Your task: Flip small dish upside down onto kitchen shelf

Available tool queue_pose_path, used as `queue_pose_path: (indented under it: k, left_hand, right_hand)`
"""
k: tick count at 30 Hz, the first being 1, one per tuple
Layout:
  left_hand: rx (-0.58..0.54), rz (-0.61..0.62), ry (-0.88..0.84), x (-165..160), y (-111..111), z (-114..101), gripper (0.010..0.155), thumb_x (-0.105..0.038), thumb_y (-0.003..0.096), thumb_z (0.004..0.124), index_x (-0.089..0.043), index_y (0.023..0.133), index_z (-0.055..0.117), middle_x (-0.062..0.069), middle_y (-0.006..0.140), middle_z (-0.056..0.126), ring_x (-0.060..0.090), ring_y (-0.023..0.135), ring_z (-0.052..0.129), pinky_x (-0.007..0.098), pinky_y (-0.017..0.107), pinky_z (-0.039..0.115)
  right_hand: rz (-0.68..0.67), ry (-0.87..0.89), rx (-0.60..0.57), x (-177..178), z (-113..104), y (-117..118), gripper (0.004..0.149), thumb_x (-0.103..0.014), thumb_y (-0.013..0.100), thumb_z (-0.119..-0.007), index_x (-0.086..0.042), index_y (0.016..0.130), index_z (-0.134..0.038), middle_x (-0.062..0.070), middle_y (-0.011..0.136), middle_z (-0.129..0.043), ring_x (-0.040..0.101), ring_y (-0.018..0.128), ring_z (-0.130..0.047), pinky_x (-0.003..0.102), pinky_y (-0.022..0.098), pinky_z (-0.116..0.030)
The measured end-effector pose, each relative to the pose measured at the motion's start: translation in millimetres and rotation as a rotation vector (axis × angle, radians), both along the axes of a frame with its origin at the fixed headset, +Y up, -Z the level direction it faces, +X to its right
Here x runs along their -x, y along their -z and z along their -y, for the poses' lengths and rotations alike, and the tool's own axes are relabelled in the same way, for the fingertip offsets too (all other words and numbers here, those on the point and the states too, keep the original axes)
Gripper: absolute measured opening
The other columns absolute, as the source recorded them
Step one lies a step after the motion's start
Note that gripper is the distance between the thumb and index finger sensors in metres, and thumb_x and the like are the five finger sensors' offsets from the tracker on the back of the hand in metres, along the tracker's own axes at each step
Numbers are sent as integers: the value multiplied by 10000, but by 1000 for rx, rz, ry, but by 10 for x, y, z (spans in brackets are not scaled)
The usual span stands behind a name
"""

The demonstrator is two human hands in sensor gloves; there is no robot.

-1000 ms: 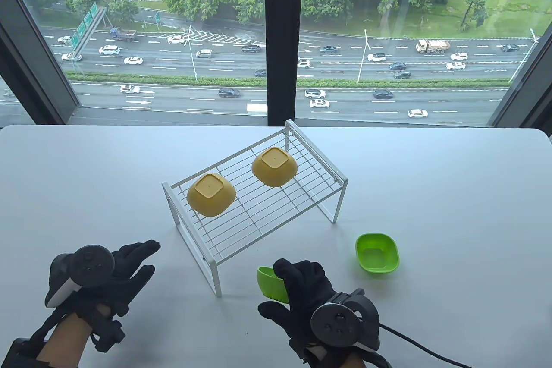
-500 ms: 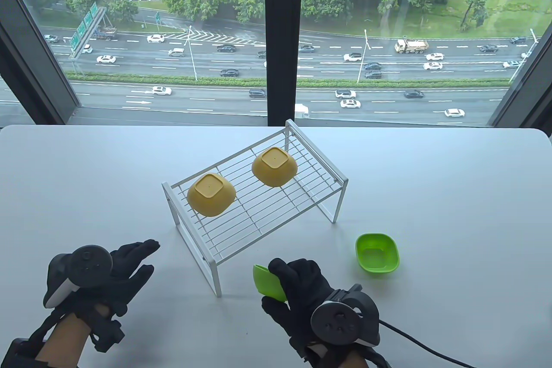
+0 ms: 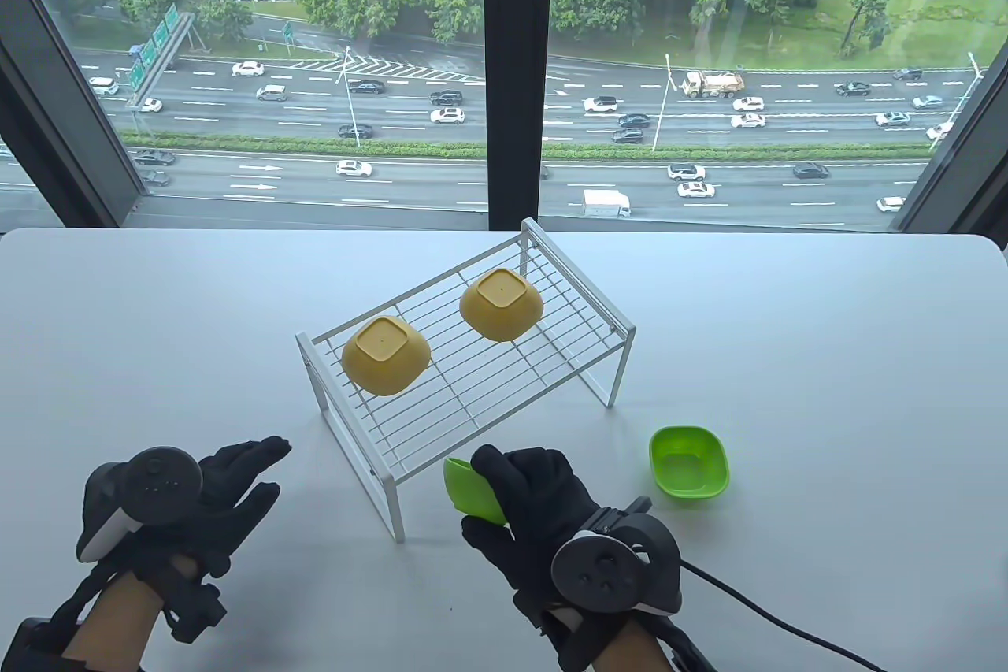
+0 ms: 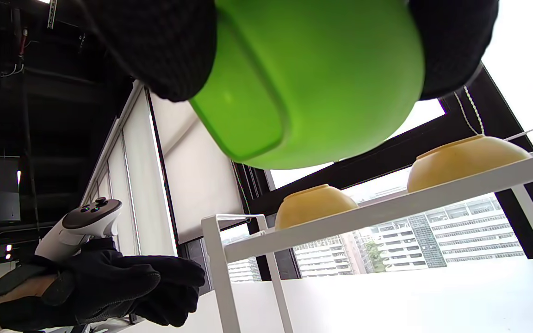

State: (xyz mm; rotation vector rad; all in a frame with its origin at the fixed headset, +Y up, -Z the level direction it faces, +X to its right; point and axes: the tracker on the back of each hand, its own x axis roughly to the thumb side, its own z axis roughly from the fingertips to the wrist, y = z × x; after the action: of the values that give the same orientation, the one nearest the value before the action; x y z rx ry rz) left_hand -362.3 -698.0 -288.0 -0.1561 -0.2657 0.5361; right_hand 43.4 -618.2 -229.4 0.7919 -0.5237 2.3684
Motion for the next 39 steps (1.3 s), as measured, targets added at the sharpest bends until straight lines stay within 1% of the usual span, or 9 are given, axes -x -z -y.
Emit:
queue_pose_path:
  k: [11, 15, 20, 29, 31, 33, 36, 37, 39]
  left_hand:
    - [-1, 6, -19, 10, 3, -6, 667, -547, 474, 592, -306, 1094, 546, 91, 1150, 588, 399, 997, 672, 687, 747, 539]
    - [-3, 2, -36, 36, 7, -13, 669, -547, 474, 592, -304, 1095, 546, 114, 1148, 587, 398, 997, 673, 685, 747, 541]
    - [3, 3, -44, 50, 11, -3, 669, -548, 475, 590, -305, 1096, 541, 113, 1150, 581, 400, 997, 671, 685, 746, 541]
    - [13, 9, -55, 42, 14, -4, 670, -550, 475, 589, -306, 1098, 539, 114, 1154, 569, 399, 1000, 666, 686, 746, 542]
    - [10, 9, -58, 45, 15, -7, 669, -549, 476, 589, -305, 1097, 539, 117, 1154, 567, 400, 999, 666, 685, 746, 542]
    - [8, 8, -60, 47, 16, -9, 670, -549, 476, 589, -306, 1098, 537, 117, 1155, 565, 400, 1000, 666, 685, 746, 542]
    - [7, 9, -62, 48, 15, -12, 669, -549, 476, 588, -306, 1097, 537, 117, 1156, 563, 399, 1000, 665, 685, 746, 541]
    - [7, 9, -63, 48, 16, -12, 669, -550, 477, 588, -306, 1098, 536, 116, 1156, 563, 399, 1000, 666, 685, 746, 541]
    - [7, 9, -65, 49, 18, -14, 671, -550, 477, 588, -305, 1099, 536, 117, 1155, 565, 399, 1000, 666, 686, 746, 542]
  right_hand:
    - [83, 50, -24, 281, -126, 174, 793, -427, 467, -892, -214, 1091, -450, 88, 1011, -626, 322, 788, -816, 546, 550, -870]
    - [135, 27, 71, 376, -146, 338, 782, -434, 469, -890, -214, 1089, -468, 97, 1039, -609, 347, 821, -811, 538, 549, -877]
    - [162, 64, 123, 465, -152, 500, 780, -459, 469, -886, -176, 1073, -483, 115, 1028, -629, 354, 810, -842, 503, 517, -915]
    - [252, 133, 395, 646, 16, 769, 779, -506, 507, -803, -120, 1074, -433, 178, 1045, -584, 451, 813, -853, 436, 532, -923]
    - [266, 163, 445, 650, 53, 806, 775, -524, 516, -782, -104, 1069, -439, 193, 1039, -590, 472, 798, -856, 461, 539, -908]
    - [283, 172, 473, 652, 86, 834, 776, -544, 524, -765, -92, 1067, -444, 203, 1031, -596, 494, 803, -826, 513, 584, -835]
    - [349, 152, 453, 653, 91, 842, 774, -550, 517, -773, -100, 1069, -469, 196, 1011, -635, 472, 874, -719, 618, 669, -624]
    - [360, 154, 454, 652, 90, 844, 775, -562, 514, -778, -106, 1069, -485, 188, 984, -672, 458, 849, -751, 686, 686, -499]
    - [388, 165, 492, 635, 102, 876, 777, -573, 513, -784, -104, 1070, -514, 176, 931, -728, 451, 809, -778, 705, 695, -390]
